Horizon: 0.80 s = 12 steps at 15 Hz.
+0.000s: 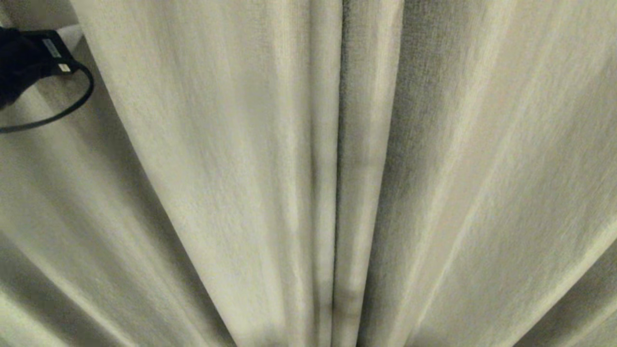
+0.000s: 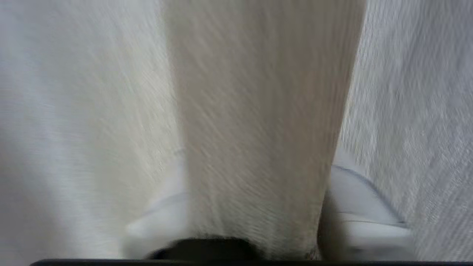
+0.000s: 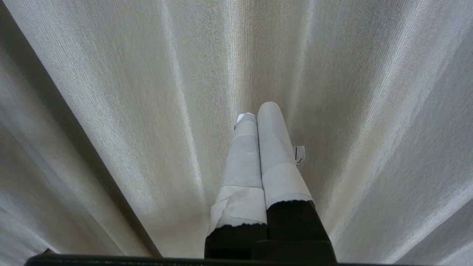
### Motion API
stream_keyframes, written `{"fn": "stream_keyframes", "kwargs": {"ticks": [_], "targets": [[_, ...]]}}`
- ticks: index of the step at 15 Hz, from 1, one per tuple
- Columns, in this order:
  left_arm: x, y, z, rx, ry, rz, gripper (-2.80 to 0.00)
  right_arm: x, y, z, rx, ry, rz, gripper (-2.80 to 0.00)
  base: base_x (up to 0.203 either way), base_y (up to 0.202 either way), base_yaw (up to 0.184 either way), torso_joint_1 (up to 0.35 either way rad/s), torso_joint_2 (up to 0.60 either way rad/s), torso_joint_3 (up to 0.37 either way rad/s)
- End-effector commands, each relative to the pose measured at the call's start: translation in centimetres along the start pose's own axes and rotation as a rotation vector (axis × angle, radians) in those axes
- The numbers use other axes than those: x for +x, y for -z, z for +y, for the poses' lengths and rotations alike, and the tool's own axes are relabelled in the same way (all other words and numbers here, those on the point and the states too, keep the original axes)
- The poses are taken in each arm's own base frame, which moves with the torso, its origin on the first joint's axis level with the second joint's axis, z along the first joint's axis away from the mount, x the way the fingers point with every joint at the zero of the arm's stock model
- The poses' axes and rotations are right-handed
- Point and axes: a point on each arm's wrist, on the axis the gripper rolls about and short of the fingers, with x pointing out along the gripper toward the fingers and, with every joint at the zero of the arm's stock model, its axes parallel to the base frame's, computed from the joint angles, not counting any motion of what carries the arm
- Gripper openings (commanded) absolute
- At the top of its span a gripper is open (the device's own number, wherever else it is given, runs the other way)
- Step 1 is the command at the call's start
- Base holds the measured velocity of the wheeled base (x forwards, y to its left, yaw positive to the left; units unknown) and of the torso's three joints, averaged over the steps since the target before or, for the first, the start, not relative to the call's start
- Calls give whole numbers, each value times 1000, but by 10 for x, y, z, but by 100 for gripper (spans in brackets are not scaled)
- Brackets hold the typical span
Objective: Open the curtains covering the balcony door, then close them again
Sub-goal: Pull the outer curtains open on both sides
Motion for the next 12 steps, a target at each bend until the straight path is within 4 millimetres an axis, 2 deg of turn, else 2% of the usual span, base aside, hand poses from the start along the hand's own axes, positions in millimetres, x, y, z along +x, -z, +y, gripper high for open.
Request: {"fn": "stream_keyframes", "kwargs": {"ticks": [1, 6, 8, 12], "targets": [[-5, -12, 10, 17, -11, -35, -280, 0, 0, 0, 0, 0, -2, -280, 0, 0, 0, 0, 0, 0], [-8, -29, 20, 42, 63, -76, -280, 0, 0, 0, 0, 0, 0, -280, 0, 0, 0, 0, 0, 0], [-14, -39, 24, 48, 70, -42, -280, 0, 0, 0, 0, 0, -1, -280, 0, 0, 0, 0, 0, 0], [-38, -58, 59, 164, -22, -14, -280, 0, 0, 0, 0, 0, 0, -280, 0, 0, 0, 0, 0, 0]]}}
